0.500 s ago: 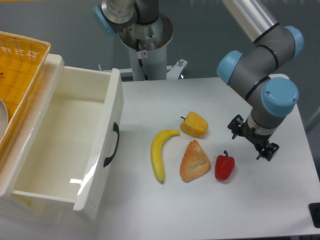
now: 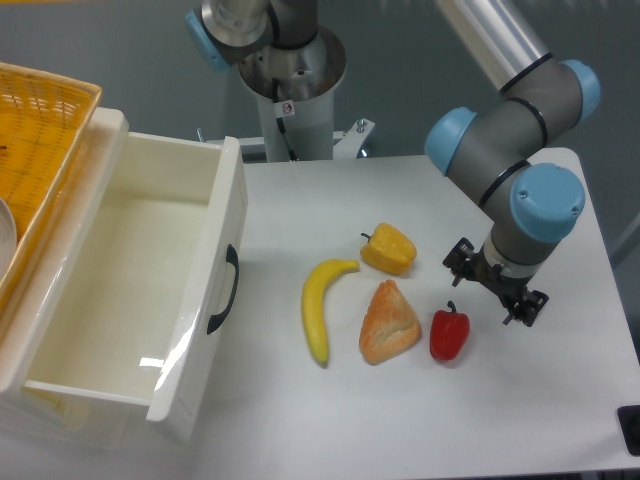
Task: Pick up the red pepper
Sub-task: 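Move the open gripper down over the red bell pepper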
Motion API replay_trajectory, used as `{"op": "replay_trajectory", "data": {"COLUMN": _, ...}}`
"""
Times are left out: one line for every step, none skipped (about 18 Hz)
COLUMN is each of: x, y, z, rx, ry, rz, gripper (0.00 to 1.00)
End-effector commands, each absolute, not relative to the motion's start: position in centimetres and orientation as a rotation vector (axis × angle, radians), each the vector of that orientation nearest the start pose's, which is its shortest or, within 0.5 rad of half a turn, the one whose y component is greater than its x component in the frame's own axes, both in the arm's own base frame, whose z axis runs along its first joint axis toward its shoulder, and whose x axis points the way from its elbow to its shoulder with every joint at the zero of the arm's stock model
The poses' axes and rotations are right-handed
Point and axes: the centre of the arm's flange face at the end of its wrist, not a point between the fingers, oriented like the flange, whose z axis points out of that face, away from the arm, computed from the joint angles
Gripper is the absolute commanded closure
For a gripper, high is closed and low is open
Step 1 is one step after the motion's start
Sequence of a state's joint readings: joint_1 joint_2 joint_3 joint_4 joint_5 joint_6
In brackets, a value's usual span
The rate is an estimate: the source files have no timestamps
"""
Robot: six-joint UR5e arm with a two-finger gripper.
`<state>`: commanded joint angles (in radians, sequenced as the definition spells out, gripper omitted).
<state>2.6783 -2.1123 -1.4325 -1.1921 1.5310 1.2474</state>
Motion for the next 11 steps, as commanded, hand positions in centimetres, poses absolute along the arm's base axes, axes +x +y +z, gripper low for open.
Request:
{"op": "replay_trajectory", "data": {"x": -54.0, "y": 42.3, "z": 26.5, "rx": -3.109, "ry": 0.19, "rz": -0.062, "gripper": 0.0}}
{"op": "replay_trajectory", "data": {"x": -53.9, "y": 42.3, "z": 26.2, "rx": -3.106, "ry": 0.176, "rz": -0.049, "gripper": 0.0}}
{"op": "replay_trajectory", "data": {"x": -53.9, "y": 42.3, "z": 26.2, "rx": -3.104, "ry": 0.155, "rz": -0.036, "gripper": 0.0}}
{"op": "replay_trajectory", "data": {"x": -53.9, "y": 42.3, "z": 26.3, "rx": -3.105, "ry": 0.112, "rz": -0.032, "gripper": 0.0}}
{"op": "replay_trajectory", "data": {"x": -53.9, "y": 42.3, "z": 26.4, "rx": -3.106, "ry": 0.048, "rz": -0.029, "gripper": 0.0}}
{"op": "replay_trajectory", "data": {"x": -54.1, "y": 42.2, "z": 26.3, "rx": -3.106, "ry": 0.008, "rz": -0.03, "gripper": 0.0}}
{"op": "replay_trajectory", "data": {"x": -54.1, "y": 42.4, "z": 26.4, "rx": -3.106, "ry": -0.005, "rz": -0.028, "gripper": 0.0}}
{"op": "replay_trajectory", "data": {"x": -54.1, "y": 42.4, "z": 26.2, "rx": -3.107, "ry": -0.028, "rz": -0.032, "gripper": 0.0}}
{"op": "replay_trajectory", "data": {"x": -54.2, "y": 42.4, "z": 26.1, "rx": -3.105, "ry": -0.073, "rz": -0.034, "gripper": 0.0}}
{"op": "replay_trajectory", "data": {"x": -54.4, "y": 42.5, "z": 25.8, "rx": -3.098, "ry": -0.114, "rz": -0.043, "gripper": 0.0}}
{"op": "replay_trajectory", "data": {"x": -54.4, "y": 42.8, "z": 25.5, "rx": -3.079, "ry": -0.137, "rz": -0.064, "gripper": 0.0}}
